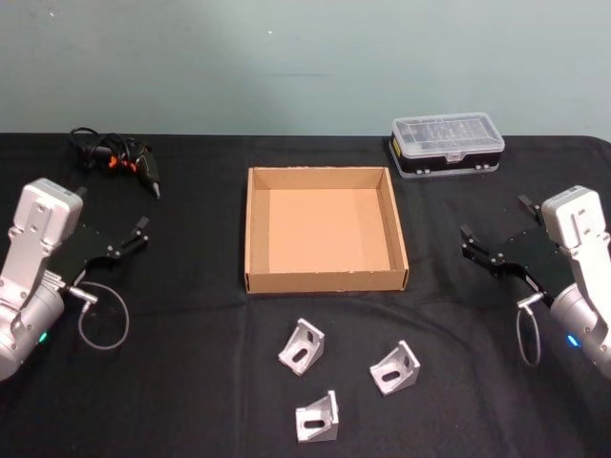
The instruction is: Use one hand to pick up the angle iron from the table and place it into the box.
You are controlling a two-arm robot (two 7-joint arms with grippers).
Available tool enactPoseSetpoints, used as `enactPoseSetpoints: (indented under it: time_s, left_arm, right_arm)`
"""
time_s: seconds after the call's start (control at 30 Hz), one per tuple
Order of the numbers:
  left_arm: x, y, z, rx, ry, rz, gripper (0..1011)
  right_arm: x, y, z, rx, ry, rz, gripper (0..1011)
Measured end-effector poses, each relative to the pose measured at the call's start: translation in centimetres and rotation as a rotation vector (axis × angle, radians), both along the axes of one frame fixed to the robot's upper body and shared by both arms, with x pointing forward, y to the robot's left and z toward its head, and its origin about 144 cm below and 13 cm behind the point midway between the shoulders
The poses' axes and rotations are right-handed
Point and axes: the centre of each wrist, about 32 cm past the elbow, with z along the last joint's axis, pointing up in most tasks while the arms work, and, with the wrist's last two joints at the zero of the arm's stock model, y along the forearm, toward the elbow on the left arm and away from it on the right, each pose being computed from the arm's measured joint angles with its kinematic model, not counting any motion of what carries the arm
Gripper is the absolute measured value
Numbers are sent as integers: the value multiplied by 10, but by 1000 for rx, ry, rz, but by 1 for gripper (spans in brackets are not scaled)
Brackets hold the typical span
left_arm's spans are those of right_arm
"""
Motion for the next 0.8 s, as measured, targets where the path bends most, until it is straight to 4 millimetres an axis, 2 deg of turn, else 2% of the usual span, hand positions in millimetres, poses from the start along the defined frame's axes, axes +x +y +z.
enactPoseSetpoints:
  time_s: [0.8]
  left_arm:
    - [0, 0, 0, 0, 0, 0, 1000]
  right_arm:
    - [0, 0, 0, 0, 0, 0, 1000]
